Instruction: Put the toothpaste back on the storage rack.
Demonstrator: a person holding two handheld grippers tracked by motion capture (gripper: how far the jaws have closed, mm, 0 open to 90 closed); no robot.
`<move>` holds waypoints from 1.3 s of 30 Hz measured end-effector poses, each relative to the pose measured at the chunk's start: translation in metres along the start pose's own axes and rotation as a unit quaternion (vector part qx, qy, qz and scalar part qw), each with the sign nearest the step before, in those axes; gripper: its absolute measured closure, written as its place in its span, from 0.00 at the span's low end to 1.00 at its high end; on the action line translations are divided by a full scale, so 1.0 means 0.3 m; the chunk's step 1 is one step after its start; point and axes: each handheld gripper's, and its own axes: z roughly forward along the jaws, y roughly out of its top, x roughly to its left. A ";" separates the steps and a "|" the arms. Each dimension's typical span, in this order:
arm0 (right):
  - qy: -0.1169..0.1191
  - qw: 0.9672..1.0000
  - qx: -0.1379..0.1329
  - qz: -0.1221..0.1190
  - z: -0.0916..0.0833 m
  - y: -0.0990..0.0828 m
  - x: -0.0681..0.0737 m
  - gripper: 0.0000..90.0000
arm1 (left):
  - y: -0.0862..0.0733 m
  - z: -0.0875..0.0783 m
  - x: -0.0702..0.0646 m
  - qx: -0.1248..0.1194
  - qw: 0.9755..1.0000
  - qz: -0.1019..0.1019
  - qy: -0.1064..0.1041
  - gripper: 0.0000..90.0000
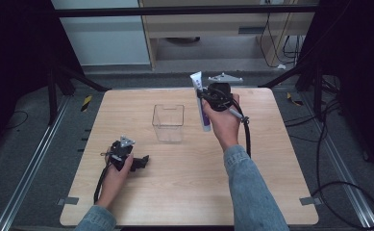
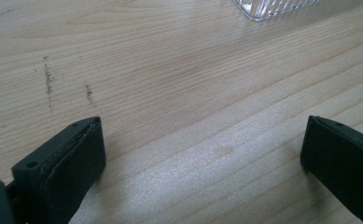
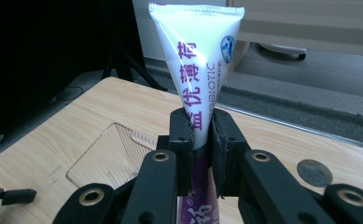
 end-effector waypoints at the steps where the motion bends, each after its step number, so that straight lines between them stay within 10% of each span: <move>1: 0.000 1.000 0.000 0.000 0.001 0.002 0.001 0.89 | 0.000 0.000 0.000 0.000 1.000 0.000 0.000 0.00; 39: 0.010 0.999 -0.038 -0.023 0.105 0.152 0.095 0.89 | 0.000 0.000 0.000 0.000 1.000 0.001 0.000 0.00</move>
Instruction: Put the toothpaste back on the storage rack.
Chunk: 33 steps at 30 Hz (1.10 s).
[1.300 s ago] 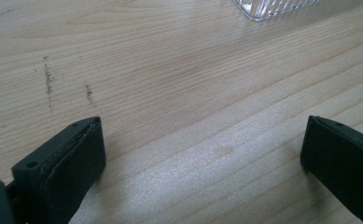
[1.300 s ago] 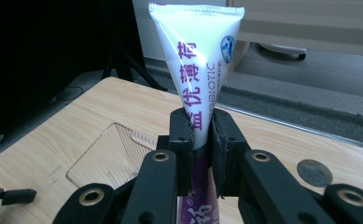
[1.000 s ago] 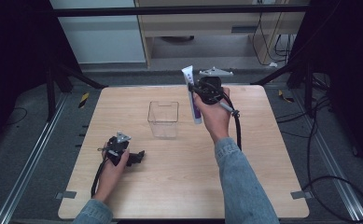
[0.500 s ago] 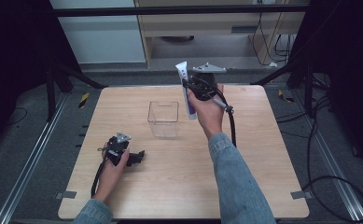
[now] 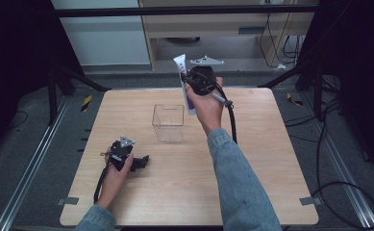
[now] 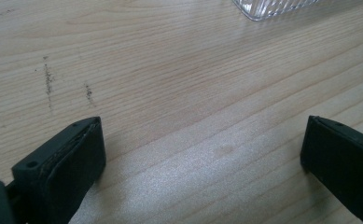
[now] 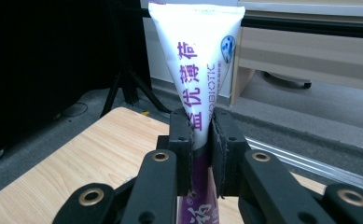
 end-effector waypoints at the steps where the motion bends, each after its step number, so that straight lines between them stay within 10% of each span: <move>1: 0.000 1.000 0.000 0.000 0.000 0.000 0.000 0.89 | 0.000 0.000 0.000 0.000 1.000 0.000 0.000 0.00; 33: 0.007 0.999 -0.032 -0.006 0.090 -0.015 0.098 0.89 | 0.000 0.000 0.000 0.001 1.000 0.000 0.000 0.00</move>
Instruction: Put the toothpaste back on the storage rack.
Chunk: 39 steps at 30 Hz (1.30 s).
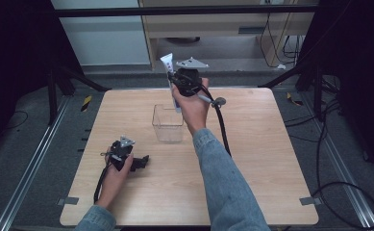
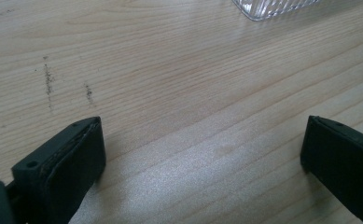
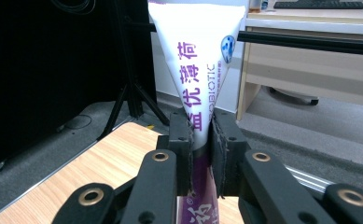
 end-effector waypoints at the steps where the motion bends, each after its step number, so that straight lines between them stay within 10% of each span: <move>1: 0.000 1.000 0.001 -0.002 0.004 -0.006 0.005 0.89 | 0.000 0.000 0.000 -0.001 1.000 0.000 0.000 0.00; 39: 0.019 1.000 0.025 -0.005 0.091 -0.158 0.071 0.89 | 0.000 0.001 0.000 -0.001 1.000 0.000 0.000 0.00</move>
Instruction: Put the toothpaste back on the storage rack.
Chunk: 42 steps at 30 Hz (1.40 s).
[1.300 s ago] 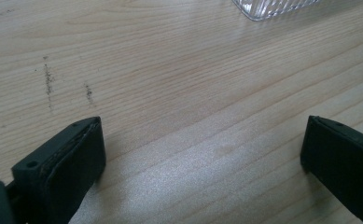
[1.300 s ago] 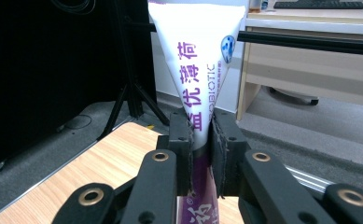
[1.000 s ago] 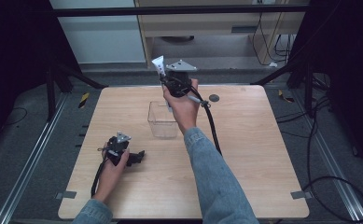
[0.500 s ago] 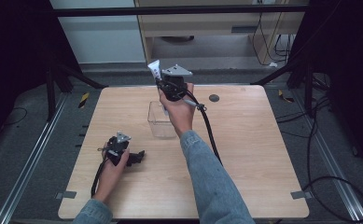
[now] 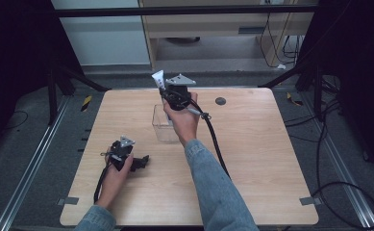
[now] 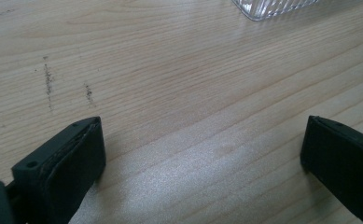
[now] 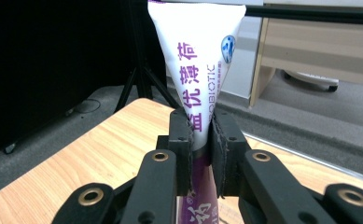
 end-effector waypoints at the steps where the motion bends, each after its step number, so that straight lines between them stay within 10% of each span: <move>1: 0.001 1.000 0.004 0.001 0.003 -0.006 0.001 0.89 | 0.000 0.000 0.000 0.000 1.000 0.000 0.000 0.00; 42: 0.004 0.999 0.047 -0.006 0.058 -0.122 0.018 0.89 | 0.000 -0.001 0.000 0.001 1.000 0.000 0.000 0.00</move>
